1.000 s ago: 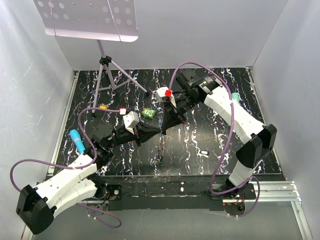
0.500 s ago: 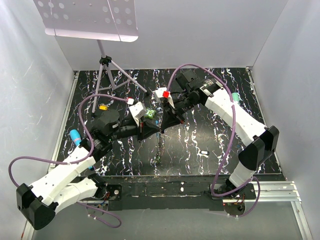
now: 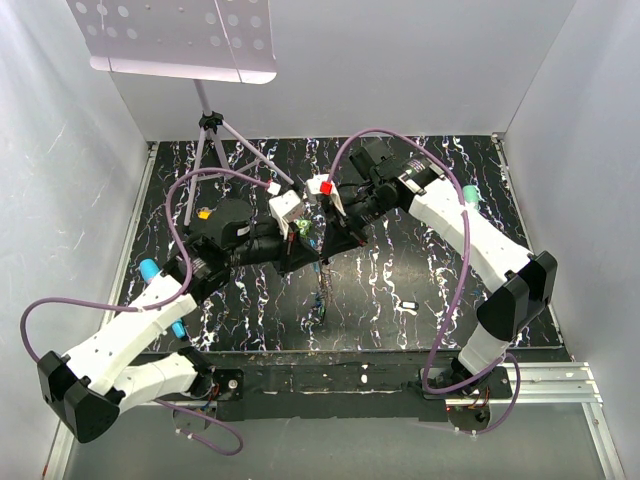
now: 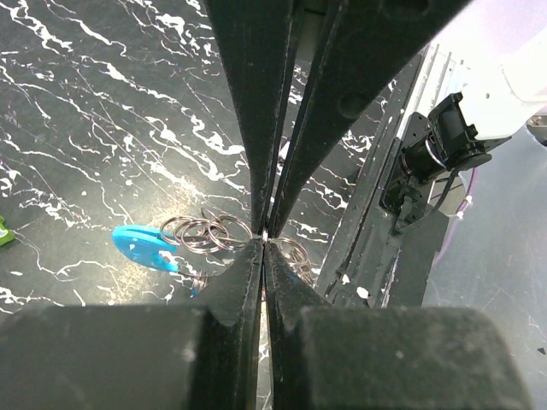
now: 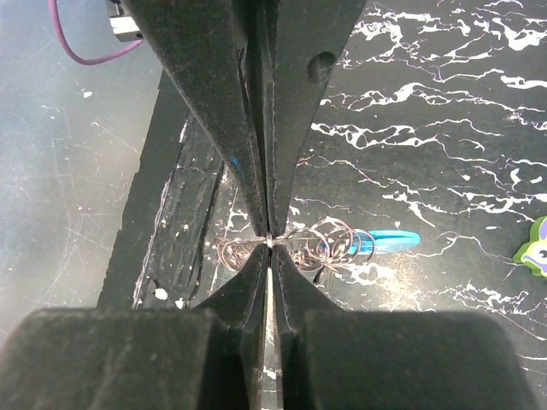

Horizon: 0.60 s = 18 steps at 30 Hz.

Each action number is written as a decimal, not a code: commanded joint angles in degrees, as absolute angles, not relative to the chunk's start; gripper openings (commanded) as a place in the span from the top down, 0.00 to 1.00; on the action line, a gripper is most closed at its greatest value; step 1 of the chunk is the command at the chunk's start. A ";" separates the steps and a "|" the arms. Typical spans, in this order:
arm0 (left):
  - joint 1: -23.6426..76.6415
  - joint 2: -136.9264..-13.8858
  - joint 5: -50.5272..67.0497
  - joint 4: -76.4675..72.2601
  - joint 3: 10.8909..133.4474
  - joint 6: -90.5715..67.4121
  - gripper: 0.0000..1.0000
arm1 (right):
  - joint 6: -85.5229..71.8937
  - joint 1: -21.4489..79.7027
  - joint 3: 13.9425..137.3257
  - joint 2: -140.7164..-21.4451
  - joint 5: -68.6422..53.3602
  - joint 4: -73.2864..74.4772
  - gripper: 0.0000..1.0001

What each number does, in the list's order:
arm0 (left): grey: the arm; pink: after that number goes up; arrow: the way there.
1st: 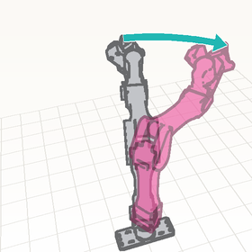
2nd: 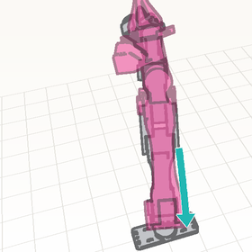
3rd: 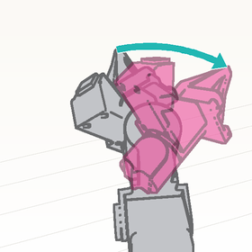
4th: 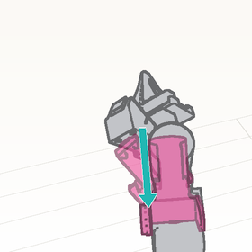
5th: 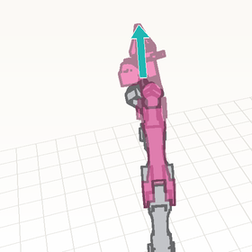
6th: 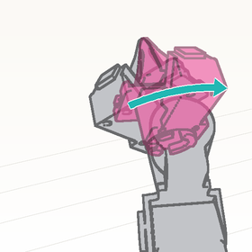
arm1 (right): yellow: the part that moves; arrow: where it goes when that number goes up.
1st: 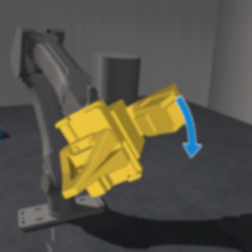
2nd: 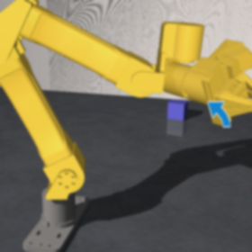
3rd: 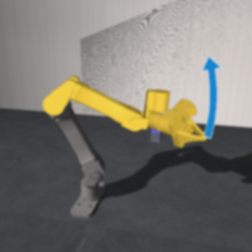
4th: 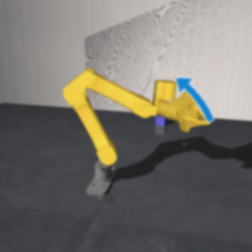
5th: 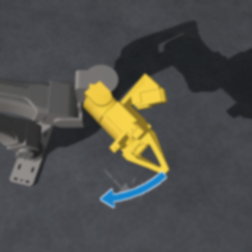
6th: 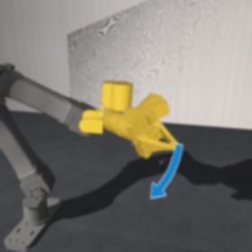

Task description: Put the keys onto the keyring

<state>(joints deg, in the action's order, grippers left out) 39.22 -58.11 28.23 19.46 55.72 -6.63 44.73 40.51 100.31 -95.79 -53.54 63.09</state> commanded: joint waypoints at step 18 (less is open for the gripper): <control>39.11 -52.57 25.23 9.34 52.31 -11.51 1.00 | 42.98 42.28 97.12 -93.52 -55.81 63.37 0.99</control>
<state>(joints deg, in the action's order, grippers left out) 39.24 -58.15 27.83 21.45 56.03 -8.91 43.70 41.36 99.07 -95.72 -53.08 62.35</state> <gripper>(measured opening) 0.010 0.023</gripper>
